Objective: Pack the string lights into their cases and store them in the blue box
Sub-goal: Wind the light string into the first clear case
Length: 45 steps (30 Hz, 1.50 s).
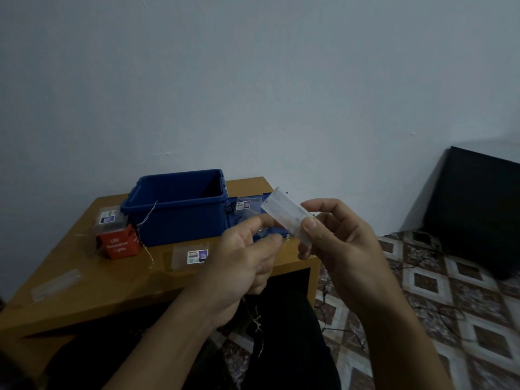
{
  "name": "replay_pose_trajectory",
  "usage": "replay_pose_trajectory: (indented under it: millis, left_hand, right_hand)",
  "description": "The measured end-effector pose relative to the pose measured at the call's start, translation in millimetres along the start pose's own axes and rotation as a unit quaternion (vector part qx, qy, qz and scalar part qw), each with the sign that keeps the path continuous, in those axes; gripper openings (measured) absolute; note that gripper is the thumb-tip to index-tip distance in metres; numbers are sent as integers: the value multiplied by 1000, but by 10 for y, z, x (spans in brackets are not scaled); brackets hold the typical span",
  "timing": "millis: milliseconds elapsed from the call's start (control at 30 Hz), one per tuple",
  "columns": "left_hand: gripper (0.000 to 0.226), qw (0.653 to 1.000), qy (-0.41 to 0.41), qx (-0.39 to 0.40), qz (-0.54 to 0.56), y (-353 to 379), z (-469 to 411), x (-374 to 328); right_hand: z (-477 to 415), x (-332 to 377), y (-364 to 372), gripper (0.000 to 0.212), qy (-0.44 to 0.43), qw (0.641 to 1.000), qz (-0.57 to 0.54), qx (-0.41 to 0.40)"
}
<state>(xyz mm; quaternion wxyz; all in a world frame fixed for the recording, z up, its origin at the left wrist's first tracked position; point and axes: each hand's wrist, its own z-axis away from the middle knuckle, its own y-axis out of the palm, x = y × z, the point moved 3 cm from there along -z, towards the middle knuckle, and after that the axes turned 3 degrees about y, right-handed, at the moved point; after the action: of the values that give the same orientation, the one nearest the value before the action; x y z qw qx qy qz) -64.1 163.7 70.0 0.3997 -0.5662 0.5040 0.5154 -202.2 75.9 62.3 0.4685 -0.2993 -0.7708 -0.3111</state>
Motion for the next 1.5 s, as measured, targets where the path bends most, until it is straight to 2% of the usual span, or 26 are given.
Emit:
replay_pose_trajectory:
  millis: [100, 267, 367, 467, 633, 767, 867, 933, 1167, 1300, 1367, 1500]
  left_hand:
    - [21, 999, 8, -12, -34, -3, -22, 23]
    - [23, 999, -26, -23, -41, -31, -22, 128]
    - [18, 994, -12, -35, -107, -95, -45, 187]
    - [23, 989, -24, -26, -143, -127, -71, 226]
    - [36, 986, -52, -2, -157, -147, -136, 241]
    - [28, 985, -68, 6, -156, -182, -207, 182]
    - [24, 991, -90, 40, -94, -202, -266, 55]
    - [36, 991, -94, 72, -54, -213, -292, -79]
    - [34, 969, -25, 27, -243, -203, -245, -510]
    - [25, 934, 36, 25, -355, -93, -149, -578]
    - [20, 932, 47, 16, -360, -41, -99, -527]
    - [14, 956, 41, -6, -290, 43, 16, -326]
  right_hand:
    - [6, 15, -12, 26, 14, 1000, -10, -1]
    - [-2, 18, -45, 19, 24, 999, -34, -6]
    - [-10, 9, -53, 24, 32, 998, -56, -1]
    - [-9, 13, -55, 19, 43, 995, -86, 17]
    - [12, 15, -36, 26, 71, 988, -117, 65]
    - [42, 12, -9, 34, 84, 981, -108, 134]
    - [88, 14, 15, 27, 95, 973, -80, 193]
    - [116, 27, 25, 22, 96, 972, -27, 211]
    - [115, 86, -64, 22, 74, 966, 186, 165]
    - [83, 84, -43, 13, 34, 954, 282, 99]
    - [66, 58, -41, 14, 10, 952, 300, 64]
    - [34, 35, -65, 17, -42, 960, 278, -1]
